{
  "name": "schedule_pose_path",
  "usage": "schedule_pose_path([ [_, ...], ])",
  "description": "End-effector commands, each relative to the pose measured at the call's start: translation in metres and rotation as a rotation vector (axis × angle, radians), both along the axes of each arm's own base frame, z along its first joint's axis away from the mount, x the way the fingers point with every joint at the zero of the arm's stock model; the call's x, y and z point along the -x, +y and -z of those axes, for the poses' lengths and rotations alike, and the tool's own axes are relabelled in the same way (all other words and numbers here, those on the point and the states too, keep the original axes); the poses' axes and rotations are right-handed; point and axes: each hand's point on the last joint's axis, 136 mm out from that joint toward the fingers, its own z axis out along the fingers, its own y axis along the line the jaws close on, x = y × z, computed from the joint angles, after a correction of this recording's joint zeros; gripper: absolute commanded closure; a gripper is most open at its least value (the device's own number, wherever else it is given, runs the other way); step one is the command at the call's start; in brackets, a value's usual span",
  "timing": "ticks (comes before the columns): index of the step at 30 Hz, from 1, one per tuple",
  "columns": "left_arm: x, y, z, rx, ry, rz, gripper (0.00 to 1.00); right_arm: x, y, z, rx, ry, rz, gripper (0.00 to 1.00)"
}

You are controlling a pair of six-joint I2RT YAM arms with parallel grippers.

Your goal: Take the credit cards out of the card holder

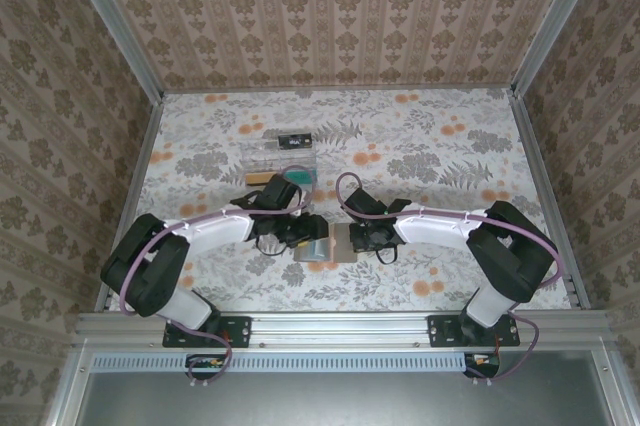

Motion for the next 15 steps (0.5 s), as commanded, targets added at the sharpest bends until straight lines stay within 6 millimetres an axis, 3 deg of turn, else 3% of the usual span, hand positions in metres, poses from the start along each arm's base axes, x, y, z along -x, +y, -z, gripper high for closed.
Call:
schedule_pose_path([
  [1,-0.003,-0.015,-0.014,0.053,-0.026,0.042,0.46,0.003,0.001,0.002,0.000,0.001,0.006,0.84],
  [6,-0.004,-0.011,-0.013,0.023,-0.032,0.029,0.46,0.002,0.001,0.002,-0.001,0.000,0.007,0.83],
  [12,-0.008,0.029,0.003,-0.150,-0.042,-0.071,0.46,0.001,0.002,0.000,-0.005,-0.004,0.007,0.84],
  [15,-0.008,0.040,0.004,-0.179,-0.053,-0.095,0.46,0.001,0.002,0.000,-0.005,-0.004,0.002,0.87],
])
